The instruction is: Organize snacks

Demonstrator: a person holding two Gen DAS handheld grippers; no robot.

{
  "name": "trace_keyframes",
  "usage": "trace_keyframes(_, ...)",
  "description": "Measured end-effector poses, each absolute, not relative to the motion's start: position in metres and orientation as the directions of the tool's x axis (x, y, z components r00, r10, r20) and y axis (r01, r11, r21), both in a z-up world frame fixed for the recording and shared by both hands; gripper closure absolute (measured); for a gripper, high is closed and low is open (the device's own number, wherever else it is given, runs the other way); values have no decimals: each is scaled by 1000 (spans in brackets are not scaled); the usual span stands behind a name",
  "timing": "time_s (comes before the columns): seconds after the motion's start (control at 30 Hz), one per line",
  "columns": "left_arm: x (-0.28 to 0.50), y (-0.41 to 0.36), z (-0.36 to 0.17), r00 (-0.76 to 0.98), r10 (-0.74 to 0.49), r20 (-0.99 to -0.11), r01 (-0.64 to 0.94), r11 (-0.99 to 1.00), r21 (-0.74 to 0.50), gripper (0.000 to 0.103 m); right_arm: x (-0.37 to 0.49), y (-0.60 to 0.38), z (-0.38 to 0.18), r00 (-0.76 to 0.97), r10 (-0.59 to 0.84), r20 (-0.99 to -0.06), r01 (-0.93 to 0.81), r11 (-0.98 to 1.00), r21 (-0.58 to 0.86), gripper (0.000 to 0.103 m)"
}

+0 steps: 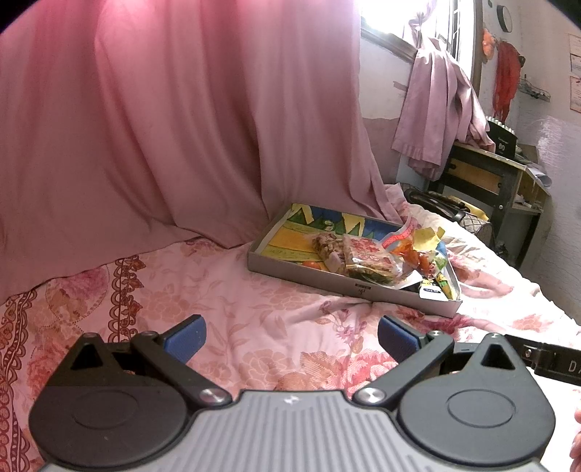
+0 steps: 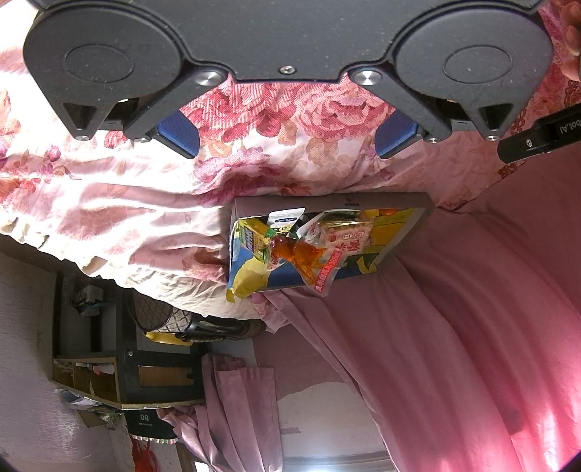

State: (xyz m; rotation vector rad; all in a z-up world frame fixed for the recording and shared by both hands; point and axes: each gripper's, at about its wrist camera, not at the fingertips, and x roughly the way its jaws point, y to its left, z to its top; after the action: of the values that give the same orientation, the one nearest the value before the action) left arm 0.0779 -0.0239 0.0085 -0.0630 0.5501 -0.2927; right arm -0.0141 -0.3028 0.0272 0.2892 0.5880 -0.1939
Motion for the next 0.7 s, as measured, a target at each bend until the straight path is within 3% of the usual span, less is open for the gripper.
trace_keyframes(0.7,78,-24,9,811,-292,-508,257,956,-139,0,-14,-303,27,815,-97,-572,261,942,212,1)
